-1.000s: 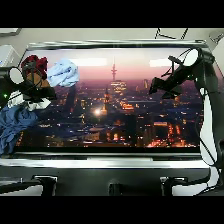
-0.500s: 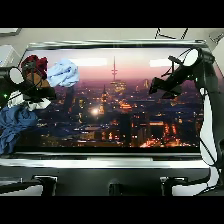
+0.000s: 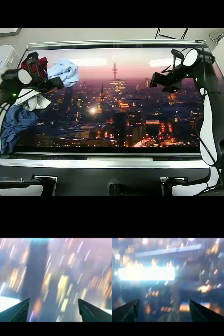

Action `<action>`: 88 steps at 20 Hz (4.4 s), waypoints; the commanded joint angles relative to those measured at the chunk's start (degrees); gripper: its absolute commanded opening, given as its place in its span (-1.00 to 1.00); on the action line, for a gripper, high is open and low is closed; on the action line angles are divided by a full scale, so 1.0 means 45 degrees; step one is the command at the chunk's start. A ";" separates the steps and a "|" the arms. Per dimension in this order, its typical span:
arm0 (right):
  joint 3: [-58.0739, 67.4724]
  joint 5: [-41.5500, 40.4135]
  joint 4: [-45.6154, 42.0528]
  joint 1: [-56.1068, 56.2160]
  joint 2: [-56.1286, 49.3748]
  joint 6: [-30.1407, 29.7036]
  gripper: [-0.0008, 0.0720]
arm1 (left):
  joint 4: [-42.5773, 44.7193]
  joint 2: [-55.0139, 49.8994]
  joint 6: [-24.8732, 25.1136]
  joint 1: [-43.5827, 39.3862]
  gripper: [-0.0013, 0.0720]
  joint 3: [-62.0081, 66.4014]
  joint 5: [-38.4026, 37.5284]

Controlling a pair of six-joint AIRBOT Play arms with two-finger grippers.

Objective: Fold the clothes and pants, and hang the long-sleeved shirts on hangers.

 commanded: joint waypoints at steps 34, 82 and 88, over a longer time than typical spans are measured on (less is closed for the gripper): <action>0.0019 -0.2545 -0.4677 0.0005 0.6795 -0.1146 0.88 | -0.5474 0.5804 0.4886 -0.4104 -0.90 0.0583 0.1768; -1.3289 0.0374 0.4206 -0.4537 0.4663 -0.4357 -0.86 | -0.9797 0.5571 0.6207 -0.3876 -0.90 -1.0389 0.0767; -0.4906 -0.0248 0.4464 -0.4532 0.7679 -0.4109 -0.86 | -0.8752 0.8723 0.6164 -0.0894 -0.90 -0.4041 0.0821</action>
